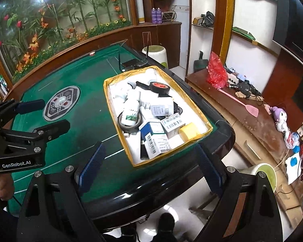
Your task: Organize rigid objects
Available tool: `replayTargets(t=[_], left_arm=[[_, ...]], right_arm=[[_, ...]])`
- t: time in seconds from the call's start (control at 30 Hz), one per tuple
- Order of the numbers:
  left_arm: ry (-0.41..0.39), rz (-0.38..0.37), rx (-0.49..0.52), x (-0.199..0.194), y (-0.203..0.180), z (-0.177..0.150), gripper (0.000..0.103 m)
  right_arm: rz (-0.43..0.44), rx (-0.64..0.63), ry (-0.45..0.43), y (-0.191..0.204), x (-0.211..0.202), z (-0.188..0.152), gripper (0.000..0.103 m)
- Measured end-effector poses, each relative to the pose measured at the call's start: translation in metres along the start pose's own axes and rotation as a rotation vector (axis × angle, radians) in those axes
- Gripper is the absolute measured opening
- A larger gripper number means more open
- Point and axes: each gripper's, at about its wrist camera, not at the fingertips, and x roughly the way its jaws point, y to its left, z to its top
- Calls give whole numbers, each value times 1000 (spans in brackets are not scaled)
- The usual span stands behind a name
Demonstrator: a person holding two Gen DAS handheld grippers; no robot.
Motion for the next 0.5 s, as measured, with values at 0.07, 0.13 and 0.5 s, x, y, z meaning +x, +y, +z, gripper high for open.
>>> replayTargets(t=[0.07, 0.13, 0.5], left_arm=[[1, -15, 13, 0, -1, -2, 84], [0, -27, 24, -1, -2, -3, 84], [6, -63, 52, -3, -2, -8, 84]], right_arm=[[-8, -7, 11, 5, 0, -3, 90], [-15, -8, 11, 8, -1, -4, 90], [-41, 29, 13, 13, -5, -10, 90]])
